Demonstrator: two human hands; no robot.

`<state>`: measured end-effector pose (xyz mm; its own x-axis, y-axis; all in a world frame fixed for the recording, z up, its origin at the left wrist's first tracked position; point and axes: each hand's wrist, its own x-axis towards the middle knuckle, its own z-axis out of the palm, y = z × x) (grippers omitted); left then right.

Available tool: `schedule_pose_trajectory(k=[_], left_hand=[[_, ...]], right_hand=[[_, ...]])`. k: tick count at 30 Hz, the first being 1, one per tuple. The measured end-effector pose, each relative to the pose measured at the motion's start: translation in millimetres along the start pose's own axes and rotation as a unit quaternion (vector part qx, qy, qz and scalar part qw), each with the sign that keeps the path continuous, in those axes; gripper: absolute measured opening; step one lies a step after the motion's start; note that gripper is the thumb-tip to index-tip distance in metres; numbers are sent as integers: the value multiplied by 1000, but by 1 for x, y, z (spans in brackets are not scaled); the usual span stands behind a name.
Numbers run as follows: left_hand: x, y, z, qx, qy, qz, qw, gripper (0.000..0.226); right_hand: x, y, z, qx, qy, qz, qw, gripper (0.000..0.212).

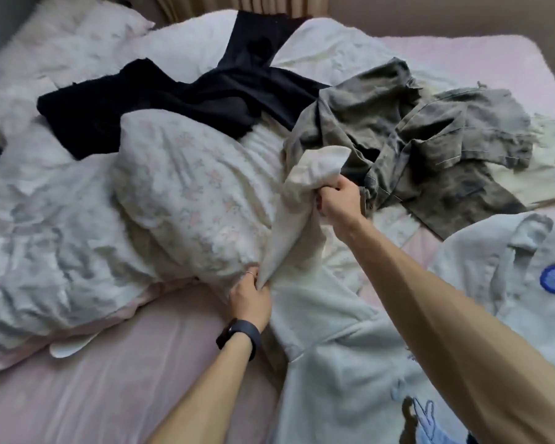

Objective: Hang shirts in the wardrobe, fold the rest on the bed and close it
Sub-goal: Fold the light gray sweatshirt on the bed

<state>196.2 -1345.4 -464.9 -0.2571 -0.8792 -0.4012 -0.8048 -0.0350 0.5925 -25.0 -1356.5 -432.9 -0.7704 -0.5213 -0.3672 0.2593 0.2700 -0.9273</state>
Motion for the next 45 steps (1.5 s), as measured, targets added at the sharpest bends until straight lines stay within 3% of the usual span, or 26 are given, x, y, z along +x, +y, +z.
schedule_pose_trajectory(k=[2, 4, 6, 8, 11, 14, 16, 20, 22, 24, 26, 27, 29, 31, 33, 35, 37, 39, 41, 43, 45], left_hand=[[13, 10, -6, 22, -21, 8, 1000, 22], [33, 18, -16, 69, -27, 15, 997, 30], [46, 28, -20, 175, -25, 53, 983, 44], [64, 38, -23, 211, -12, 69, 975, 55], [88, 55, -18, 212, -10, 41, 976, 62], [118, 68, -15, 231, -2, 35, 972, 64], [131, 74, -18, 227, 1, 49, 973, 61], [147, 80, -39, 142, 37, 60, 987, 30], [149, 76, -55, 125, 65, 58, 988, 15], [151, 71, -68, 89, 75, 33, 993, 17], [155, 76, -78, -52, 42, -8, 998, 20], [158, 82, -83, -167, 10, -32, 985, 30], [164, 98, -94, -360, -65, -66, 928, 41], [170, 109, -104, -429, -129, -86, 890, 30], [171, 112, -110, -467, -185, -99, 859, 25], [166, 110, -111, -495, -188, -102, 842, 21], [161, 108, -115, -455, -109, -64, 882, 23], [148, 110, -118, -332, 0, 26, 943, 29], [126, 114, -117, -184, 58, 136, 972, 23], [92, 118, -106, -75, 73, 244, 964, 22], [52, 117, -87, -11, 72, 365, 928, 29]], right_hand=[[7, -14, 22, -96, -68, -40, 992, 36], [14, -16, 44, -241, -106, -58, 963, 34], [19, -2, 46, -347, -106, -50, 931, 45], [25, 13, 46, -392, -136, -18, 910, 60], [27, 31, 46, -385, -175, 27, 906, 64], [37, 42, 55, -300, -167, 38, 938, 24], [40, 39, 62, -187, -189, 73, 961, 14], [45, 16, 73, 24, -185, 88, 979, 10], [51, -2, 83, 50, -166, 87, 981, 17], [58, -20, 98, 52, -169, 98, 979, 24], [62, -42, 116, 44, -183, 114, 975, 25], [63, -52, 122, 36, -197, 119, 973, 23], [62, -72, 131, 21, -237, 119, 964, 13], [61, -84, 130, -2, -247, 95, 964, 9], [59, -91, 124, 22, -249, 74, 965, 20], [55, -95, 112, 38, -234, 61, 970, 25], [46, -97, 97, 11, -205, 42, 978, 27], [30, -96, 79, -26, -157, 18, 987, 27], [10, -91, 55, -36, -113, 8, 993, 26], [-16, -82, 21, -26, -84, 22, 996, 30], [-48, -65, -24, 56, -83, 87, 991, 24]])
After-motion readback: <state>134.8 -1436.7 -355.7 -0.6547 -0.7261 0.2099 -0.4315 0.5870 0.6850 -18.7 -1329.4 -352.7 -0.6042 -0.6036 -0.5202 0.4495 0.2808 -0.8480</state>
